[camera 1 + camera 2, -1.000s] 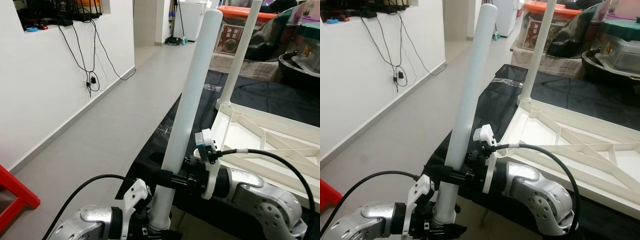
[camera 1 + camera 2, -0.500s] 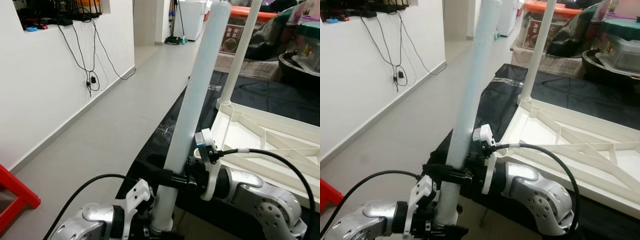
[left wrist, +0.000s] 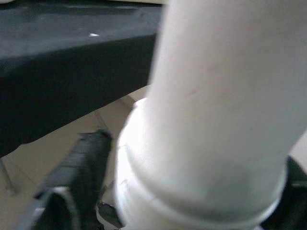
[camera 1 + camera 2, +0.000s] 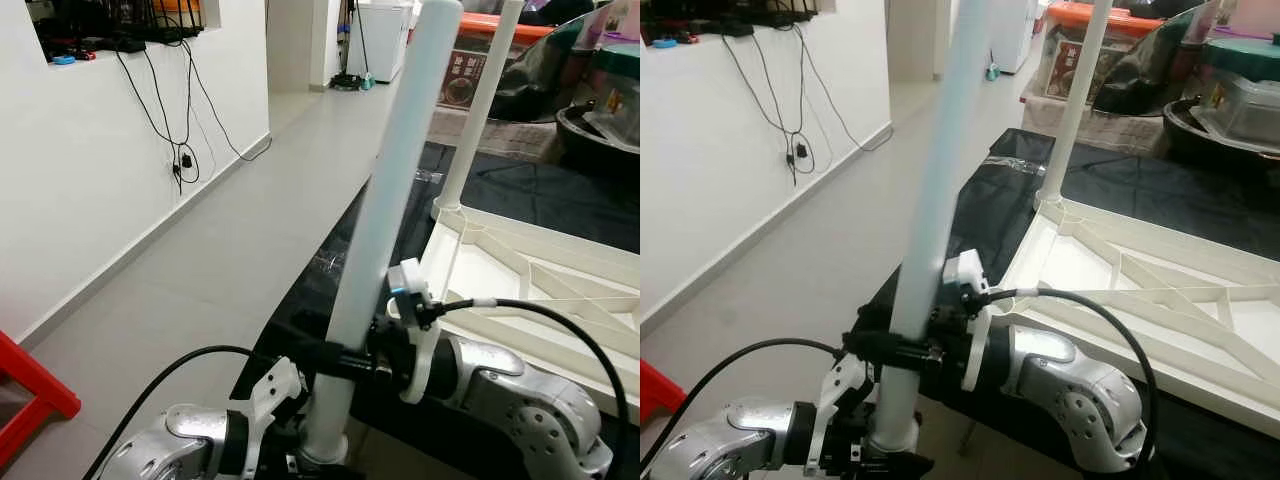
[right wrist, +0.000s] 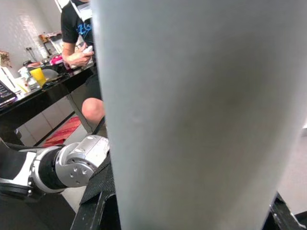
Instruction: Building children table
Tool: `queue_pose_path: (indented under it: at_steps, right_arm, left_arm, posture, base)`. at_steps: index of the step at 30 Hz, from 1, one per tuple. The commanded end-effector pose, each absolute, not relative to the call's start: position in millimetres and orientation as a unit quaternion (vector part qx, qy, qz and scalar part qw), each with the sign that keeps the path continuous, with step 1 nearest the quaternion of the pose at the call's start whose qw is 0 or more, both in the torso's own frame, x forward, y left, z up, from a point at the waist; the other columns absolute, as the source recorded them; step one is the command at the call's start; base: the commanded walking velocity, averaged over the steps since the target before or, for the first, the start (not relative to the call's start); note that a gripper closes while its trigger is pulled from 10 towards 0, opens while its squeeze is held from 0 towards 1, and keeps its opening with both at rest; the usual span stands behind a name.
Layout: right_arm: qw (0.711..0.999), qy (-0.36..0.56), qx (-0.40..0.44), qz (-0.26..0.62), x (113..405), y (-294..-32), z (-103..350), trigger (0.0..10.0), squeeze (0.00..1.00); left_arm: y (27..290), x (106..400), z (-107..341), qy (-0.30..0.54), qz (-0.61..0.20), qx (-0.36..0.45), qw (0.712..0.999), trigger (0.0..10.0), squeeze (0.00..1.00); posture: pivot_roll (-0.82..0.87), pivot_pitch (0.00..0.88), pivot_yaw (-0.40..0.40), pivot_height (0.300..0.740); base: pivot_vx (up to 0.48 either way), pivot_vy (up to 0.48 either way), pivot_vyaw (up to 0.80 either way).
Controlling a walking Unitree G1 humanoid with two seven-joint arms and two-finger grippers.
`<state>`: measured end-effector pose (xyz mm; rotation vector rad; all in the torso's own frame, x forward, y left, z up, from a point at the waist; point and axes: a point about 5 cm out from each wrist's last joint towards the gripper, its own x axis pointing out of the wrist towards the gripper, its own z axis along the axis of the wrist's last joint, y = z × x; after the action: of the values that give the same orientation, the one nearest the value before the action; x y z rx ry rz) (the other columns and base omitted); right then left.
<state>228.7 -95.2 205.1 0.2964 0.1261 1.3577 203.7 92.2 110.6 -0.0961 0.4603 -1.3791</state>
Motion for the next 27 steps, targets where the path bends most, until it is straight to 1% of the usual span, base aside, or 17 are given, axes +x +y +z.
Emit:
queue_pose_path:
  at_steps: [1,4,6,8,9,11,12,13,15,16,17,19,21,24,27]
  right_arm:
    - [0.765,0.049,0.126,0.630,226.1,-95.7,208.6,0.0,0.00]
    - [0.779,0.040,0.124,0.613,230.9,-102.6,210.3,0.0,0.00]
    - [0.782,0.038,0.122,0.609,232.2,-104.4,210.9,0.0,0.00]
    - [0.792,0.033,0.121,0.597,235.8,-109.5,212.0,0.0,0.00]
    - [0.797,0.030,0.119,0.591,237.4,-112.4,212.6,0.0,0.00]
    - [0.800,0.028,0.118,0.587,238.5,-114.2,213.0,0.0,0.00]
    - [0.813,0.020,0.112,0.571,243.2,-120.0,214.7,0.0,0.00]
    - [0.813,0.020,0.112,0.571,243.2,-120.0,214.7,0.0,0.00]
    - [0.862,-0.012,0.100,0.497,263.7,-139.1,221.6,0.0,0.00]
    - [0.877,-0.024,0.095,0.470,270.4,-145.7,224.1,0.0,0.00]
    - [0.877,-0.024,0.095,0.470,270.4,-145.7,224.1,0.0,0.00]
    - [0.910,-0.055,0.087,0.401,285.9,-159.4,231.1,0.0,0.00]
    - [0.910,-0.055,0.087,0.401,285.9,-159.4,231.1,0.0,0.00]
    - [0.938,-0.088,0.081,0.325,302.3,-174.1,239.9,0.0,0.00]
    - [0.948,-0.098,0.074,0.292,309.9,-180.0,242.7,0.0,0.00]
  left_arm:
    - [95.9,206.0,109.7,0.215,-0.620,-0.050,0.753,10.0,1.00]
    - [94.5,207.5,109.6,0.209,-0.612,-0.049,0.761,10.0,1.00]
    - [94.0,208.0,109.5,0.208,-0.609,-0.048,0.764,10.0,1.00]
    - [93.1,209.7,108.2,0.203,-0.598,-0.042,0.774,10.0,1.00]
    - [92.9,209.9,107.9,0.202,-0.594,-0.043,0.777,10.0,0.00]
    - [92.7,210.0,107.7,0.202,-0.592,-0.045,0.779,10.0,0.00]
    - [92.6,211.5,107.8,0.198,-0.584,-0.046,0.786,10.0,0.00]
    - [92.6,211.5,107.8,0.198,-0.584,-0.046,0.786,10.0,0.00]
    - [93.2,217.7,106.8,0.186,-0.551,-0.046,0.812,10.0,0.00]
    - [93.5,220.0,106.3,0.182,-0.538,-0.045,0.822,10.0,0.00]
    - [93.5,220.0,106.3,0.182,-0.538,-0.045,0.822,10.0,0.00]
    - [93.6,224.2,105.6,0.173,-0.516,-0.046,0.838,10.0,0.00]
    - [93.6,224.2,105.6,0.173,-0.516,-0.046,0.838,10.0,0.00]
    - [90.2,225.4,107.5,0.163,-0.501,-0.048,0.849,10.0,0.00]
    - [86.5,223.2,110.9,0.157,-0.500,-0.053,0.850,10.0,0.00]
  posture:
    - [0.13,0.000,-0.047,0.740]
    - [0.13,0.000,-0.048,0.740]
    - [0.13,0.000,-0.048,0.740]
    - [0.13,0.000,-0.047,0.740]
    - [0.13,0.000,-0.048,0.740]
    - [0.13,0.000,-0.048,0.740]
    - [0.13,0.000,-0.048,0.740]
    - [0.13,0.000,-0.048,0.740]
    - [0.13,0.000,-0.053,0.740]
    - [0.13,0.000,-0.053,0.740]
    - [0.13,0.000,-0.053,0.740]
    - [0.13,0.000,-0.056,0.740]
    - [0.13,0.000,-0.056,0.740]
    - [0.13,0.000,-0.060,0.740]
    - [0.13,0.000,-0.060,0.740]
  base:
    - [0.000,0.000,0.00]
    - [0.000,0.000,0.00]
    - [0.000,0.000,0.00]
    - [0.000,0.000,0.00]
    - [0.000,0.000,0.00]
    - [0.000,0.000,0.00]
    - [0.000,0.000,0.00]
    - [0.000,0.000,0.00]
    - [0.000,0.000,0.00]
    - [0.000,0.000,0.00]
    - [0.000,0.000,0.00]
    - [0.000,0.000,0.00]
    - [0.000,0.000,0.00]
    - [0.000,0.000,0.00]
    - [0.000,0.000,0.00]
